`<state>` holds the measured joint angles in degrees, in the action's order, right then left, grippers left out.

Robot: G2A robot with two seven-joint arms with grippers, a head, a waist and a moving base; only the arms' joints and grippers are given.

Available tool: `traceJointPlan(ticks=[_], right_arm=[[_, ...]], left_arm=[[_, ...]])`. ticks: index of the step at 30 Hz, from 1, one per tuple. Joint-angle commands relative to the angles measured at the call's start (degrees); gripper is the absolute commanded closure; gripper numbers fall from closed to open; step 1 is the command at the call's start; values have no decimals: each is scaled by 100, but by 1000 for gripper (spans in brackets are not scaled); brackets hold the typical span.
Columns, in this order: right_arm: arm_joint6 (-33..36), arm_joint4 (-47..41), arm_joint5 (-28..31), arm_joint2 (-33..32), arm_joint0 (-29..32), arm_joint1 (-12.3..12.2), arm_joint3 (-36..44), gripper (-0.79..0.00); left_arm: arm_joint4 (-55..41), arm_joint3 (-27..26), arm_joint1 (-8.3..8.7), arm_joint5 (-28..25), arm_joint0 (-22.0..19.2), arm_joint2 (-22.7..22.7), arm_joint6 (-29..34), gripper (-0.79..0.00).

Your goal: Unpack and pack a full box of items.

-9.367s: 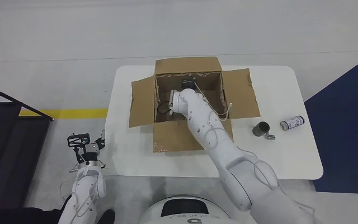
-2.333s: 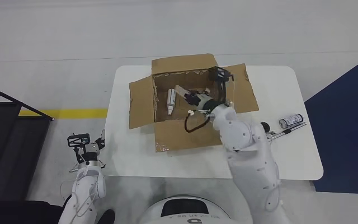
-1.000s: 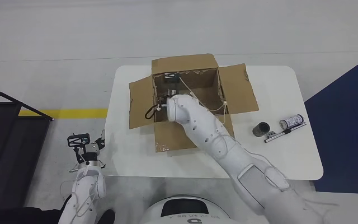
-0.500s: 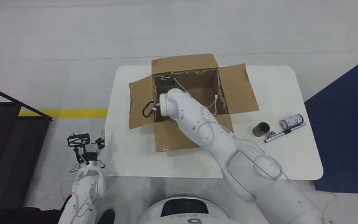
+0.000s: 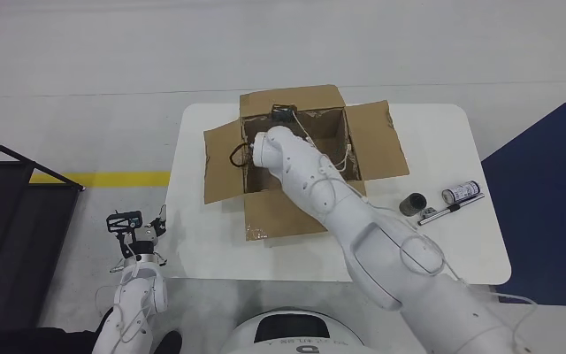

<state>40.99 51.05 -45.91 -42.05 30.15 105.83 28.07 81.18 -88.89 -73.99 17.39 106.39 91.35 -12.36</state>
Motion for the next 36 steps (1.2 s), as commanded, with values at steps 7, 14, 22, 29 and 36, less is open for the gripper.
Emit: traceJointPlan(ticks=[7,14,22,29,36], right_arm=[[-133,72,249,-312,236,-189,485,-265],[-202,237,267,-517,182,-296,259,-369],[158,765,626,-562,288,-481,336,-520],[427,979,891,-569,364,-531,237,-379],[592,1138,971,-471,354,-467,22,-296]], left_arm=[[0,0,0,0,0,0,0,-785],[0,0,0,0,0,0,0,-785],[0,0,0,0,0,0,0,-785],[0,0,0,0,0,0,0,-785],[0,0,0,0,0,0,0,-785]])
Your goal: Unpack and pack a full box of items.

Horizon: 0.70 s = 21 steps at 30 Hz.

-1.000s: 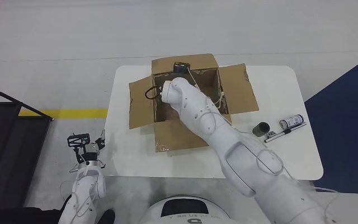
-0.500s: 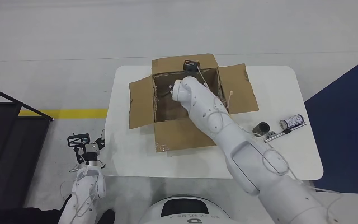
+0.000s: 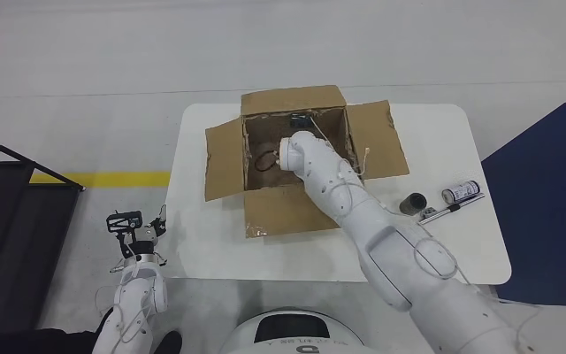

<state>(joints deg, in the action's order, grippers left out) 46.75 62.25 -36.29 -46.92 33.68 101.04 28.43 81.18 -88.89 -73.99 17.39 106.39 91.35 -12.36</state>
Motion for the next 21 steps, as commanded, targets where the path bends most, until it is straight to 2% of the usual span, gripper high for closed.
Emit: traceJointPlan(ticks=[1,2,3,5,9,13,16,21], right_arm=[[34,50,10,41,-1,26,-23,-271],[29,78,40,66,-1,41,9,-197],[10,90,53,75,4,52,48,-77],[-92,83,35,59,32,66,229,0],[-412,37,67,-89,275,12,875,0],[-514,-1,231,-433,848,-168,2115,0],[-385,-93,515,-992,1625,-402,3629,0],[-177,-256,1302,-2011,3387,-755,6589,0]], left_arm=[[0,0,0,0,0,0,0,-785],[0,0,0,0,0,0,0,-785],[0,0,0,0,0,0,0,-785],[0,0,0,0,0,0,0,-785],[0,0,0,0,0,0,0,-785],[0,0,0,0,0,0,0,-785],[0,0,0,0,0,0,0,-785],[0,0,0,0,0,0,0,-785]])
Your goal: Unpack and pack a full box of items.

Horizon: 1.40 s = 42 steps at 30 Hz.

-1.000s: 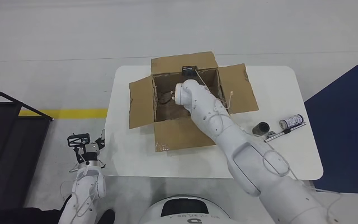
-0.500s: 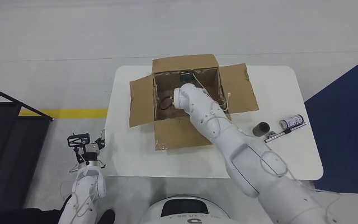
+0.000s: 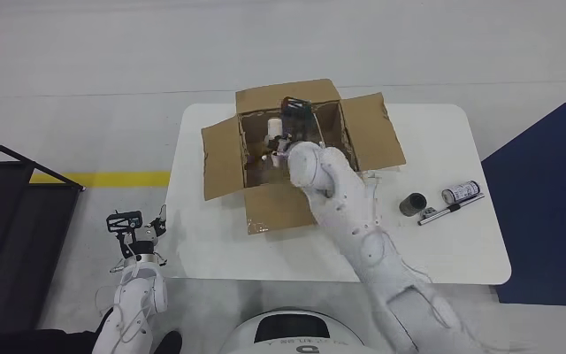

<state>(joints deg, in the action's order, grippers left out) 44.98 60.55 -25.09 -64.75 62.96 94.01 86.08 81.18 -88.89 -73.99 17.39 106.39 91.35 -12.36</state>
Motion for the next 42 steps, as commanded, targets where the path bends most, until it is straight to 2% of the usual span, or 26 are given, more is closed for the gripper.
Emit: traceJointPlan(ticks=[1,4,7,12,21,23,34,38,42], right_arm=[[-51,-256,384,-411,774,-92,1333,0],[-386,-650,826,-879,1591,-181,2454,0],[-884,-829,991,-1221,2324,-236,3325,0],[-1712,-946,768,-1682,3454,-283,4334,0],[-1712,-946,768,-1682,3454,-283,4334,0],[-1733,-1331,830,-1743,3502,-284,4317,0],[-2593,-3436,671,-4356,5178,-309,4546,0],[-2257,-3588,202,-4923,5615,-333,4300,0],[-1708,-3272,-520,-5135,5500,-407,3991,0]], left_arm=[[0,0,0,0,0,0,0,-785],[0,0,0,0,0,0,0,-785],[0,0,0,0,0,0,0,-785],[0,0,0,0,0,0,0,-785],[0,0,0,0,0,0,0,-785],[0,0,0,0,0,0,0,-785],[0,0,0,0,0,0,0,-785],[0,0,0,0,0,0,0,-785],[0,0,0,0,0,0,0,-785]])
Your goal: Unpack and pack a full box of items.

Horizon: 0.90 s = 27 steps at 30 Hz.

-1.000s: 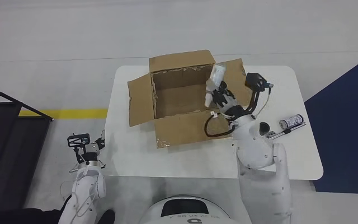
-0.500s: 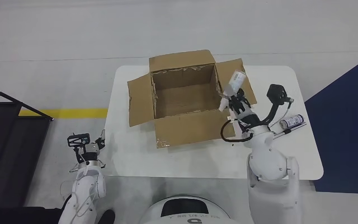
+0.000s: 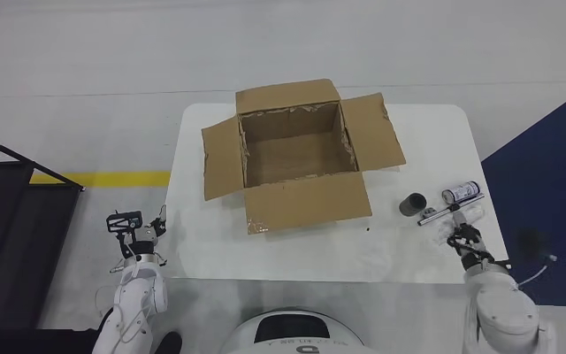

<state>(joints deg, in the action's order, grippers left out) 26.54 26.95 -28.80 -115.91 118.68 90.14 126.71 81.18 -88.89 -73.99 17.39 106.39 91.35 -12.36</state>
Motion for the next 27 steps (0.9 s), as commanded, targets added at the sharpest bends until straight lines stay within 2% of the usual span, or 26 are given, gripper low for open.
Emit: traceJointPlan(ticks=[1,7,13,15,16,17,22,26,27], right_arm=[[216,154,-244,-30,-149,-37,-178,0],[758,512,-417,63,-564,-144,-695,0],[1007,763,-683,-27,-972,-240,-1299,0],[1062,807,-691,-14,-1055,-263,-1432,-108],[1117,818,-674,4,-1079,-274,-1493,-209],[1153,832,-656,10,-1101,-285,-1530,-234],[1244,923,-668,35,-1145,-330,-1644,-243],[1260,901,-692,18,-1115,-352,-1614,-317],[1252,888,-699,9,-1096,-356,-1593,-314]], left_arm=[[0,0,0,0,0,0,0,-785],[0,0,0,0,0,0,0,-785],[0,0,0,0,0,0,0,-785],[0,0,0,0,0,0,0,-785],[0,0,0,0,0,0,0,-785],[0,0,0,0,0,0,0,-785],[0,0,0,0,0,0,0,-785],[0,0,0,0,0,0,0,-785],[0,0,0,0,0,0,0,-785]])
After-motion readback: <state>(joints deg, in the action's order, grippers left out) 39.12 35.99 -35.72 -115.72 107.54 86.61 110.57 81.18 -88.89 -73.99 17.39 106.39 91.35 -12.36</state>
